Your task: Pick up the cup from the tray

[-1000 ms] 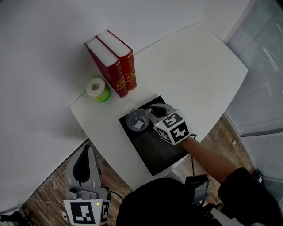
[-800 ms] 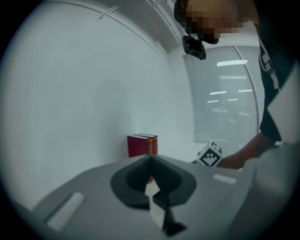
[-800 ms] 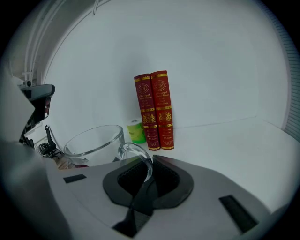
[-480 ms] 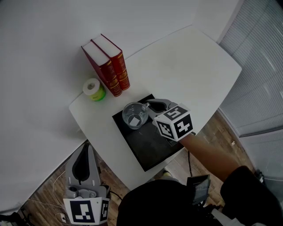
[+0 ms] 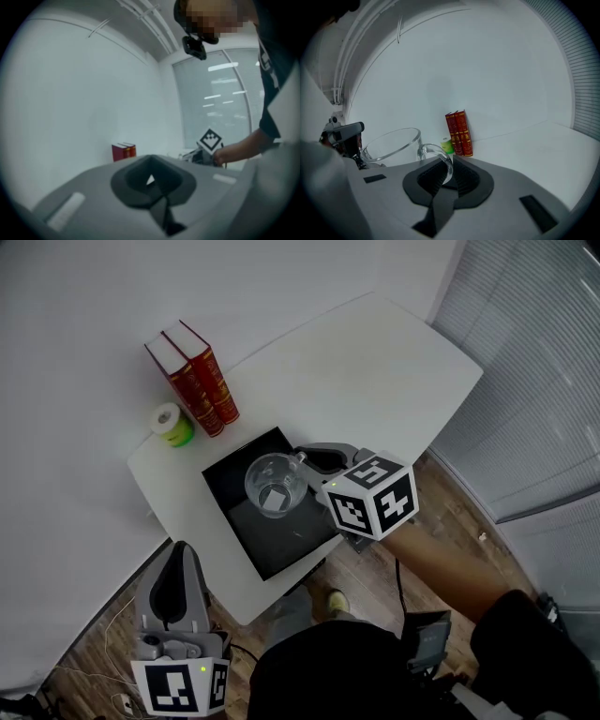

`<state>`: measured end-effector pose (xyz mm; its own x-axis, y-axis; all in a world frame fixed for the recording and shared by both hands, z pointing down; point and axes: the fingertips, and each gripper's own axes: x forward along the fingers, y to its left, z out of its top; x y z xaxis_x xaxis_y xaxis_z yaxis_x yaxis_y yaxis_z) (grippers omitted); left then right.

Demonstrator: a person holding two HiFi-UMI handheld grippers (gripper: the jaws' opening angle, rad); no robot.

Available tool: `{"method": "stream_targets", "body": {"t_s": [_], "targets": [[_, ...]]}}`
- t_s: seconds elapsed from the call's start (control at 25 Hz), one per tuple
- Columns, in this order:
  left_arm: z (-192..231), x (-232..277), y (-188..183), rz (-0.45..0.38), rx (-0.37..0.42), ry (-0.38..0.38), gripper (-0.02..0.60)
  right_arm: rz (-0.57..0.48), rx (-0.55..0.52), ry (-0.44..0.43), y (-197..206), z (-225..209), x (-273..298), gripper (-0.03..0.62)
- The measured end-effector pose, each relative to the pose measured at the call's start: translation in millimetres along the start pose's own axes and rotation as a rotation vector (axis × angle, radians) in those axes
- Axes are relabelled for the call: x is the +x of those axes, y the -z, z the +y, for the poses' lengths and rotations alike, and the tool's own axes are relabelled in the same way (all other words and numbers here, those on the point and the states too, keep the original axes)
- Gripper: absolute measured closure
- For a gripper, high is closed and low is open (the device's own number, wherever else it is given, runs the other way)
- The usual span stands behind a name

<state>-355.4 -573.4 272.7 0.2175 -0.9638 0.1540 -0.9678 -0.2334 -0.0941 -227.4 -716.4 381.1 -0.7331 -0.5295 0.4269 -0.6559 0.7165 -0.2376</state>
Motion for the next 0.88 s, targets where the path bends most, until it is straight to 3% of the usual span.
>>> {"method": "stream_targets", "body": {"t_s": [0.4,0.88], "targets": [[-115.8,-93.7,-5.9,-0.092,0.035,-0.039,0.584,-0.067,-0.042,-0.075,29.7,36.6,-151.3,0.549],[-123.5,-92.5,-5.8,-0.07,0.0,-0.014,0.584,-0.041,-0.003,-0.075,27.1,33.4,-186.8,0.546]]}}
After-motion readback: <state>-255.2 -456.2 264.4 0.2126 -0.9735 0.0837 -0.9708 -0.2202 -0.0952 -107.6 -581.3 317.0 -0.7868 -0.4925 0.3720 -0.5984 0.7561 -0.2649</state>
